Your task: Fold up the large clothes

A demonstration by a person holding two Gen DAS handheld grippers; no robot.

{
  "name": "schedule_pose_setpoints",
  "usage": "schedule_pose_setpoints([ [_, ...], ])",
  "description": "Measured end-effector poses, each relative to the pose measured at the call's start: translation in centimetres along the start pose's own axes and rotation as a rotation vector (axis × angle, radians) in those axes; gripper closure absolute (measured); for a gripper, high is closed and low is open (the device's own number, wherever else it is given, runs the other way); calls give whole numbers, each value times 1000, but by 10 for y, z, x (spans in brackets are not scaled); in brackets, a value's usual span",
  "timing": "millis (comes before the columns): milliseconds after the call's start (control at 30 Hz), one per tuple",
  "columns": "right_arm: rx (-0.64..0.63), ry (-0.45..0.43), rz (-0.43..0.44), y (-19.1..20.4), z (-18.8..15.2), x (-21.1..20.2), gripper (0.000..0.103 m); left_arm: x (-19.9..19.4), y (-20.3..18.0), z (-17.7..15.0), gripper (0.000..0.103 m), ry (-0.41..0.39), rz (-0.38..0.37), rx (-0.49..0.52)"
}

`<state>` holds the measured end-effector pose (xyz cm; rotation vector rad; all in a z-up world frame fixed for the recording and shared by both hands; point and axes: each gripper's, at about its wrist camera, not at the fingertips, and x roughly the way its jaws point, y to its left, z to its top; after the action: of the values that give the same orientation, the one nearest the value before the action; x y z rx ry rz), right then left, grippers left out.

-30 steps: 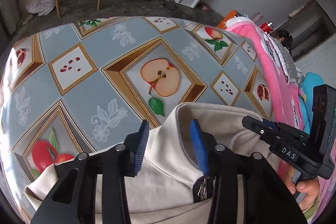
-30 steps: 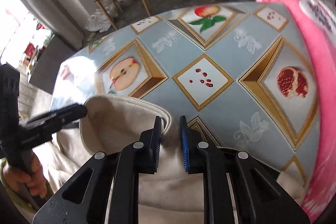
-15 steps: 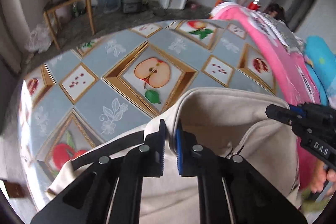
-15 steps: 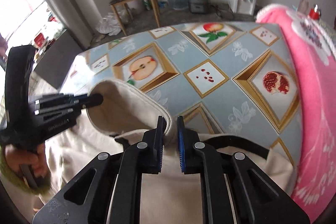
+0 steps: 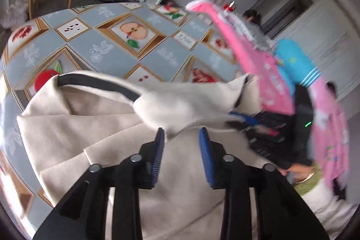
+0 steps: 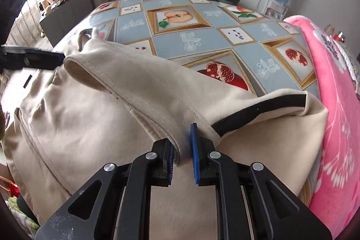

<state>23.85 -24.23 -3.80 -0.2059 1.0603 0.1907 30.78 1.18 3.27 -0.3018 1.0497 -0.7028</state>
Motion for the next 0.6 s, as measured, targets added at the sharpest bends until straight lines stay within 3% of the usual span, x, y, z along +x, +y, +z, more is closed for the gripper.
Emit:
schedule_pose_setpoints([
  [100, 14, -1, 70, -4, -6, -12, 63, -11, 9, 12, 53, -54, -68, -91],
  [200, 96, -13, 179, -17, -12, -26, 56, 2, 31, 28, 49, -34, -77, -260],
  [400, 511, -68, 508, -74, -16, -42, 42, 47, 70, 32, 49, 39, -53, -523],
  [500, 712, -35, 587, -99, -16, -22, 41, 63, 73, 31, 51, 55, -61, -543],
  [600, 780, 48, 590, -101, -16, 6, 41, 66, 64, 28, 52, 58, -100, -518],
])
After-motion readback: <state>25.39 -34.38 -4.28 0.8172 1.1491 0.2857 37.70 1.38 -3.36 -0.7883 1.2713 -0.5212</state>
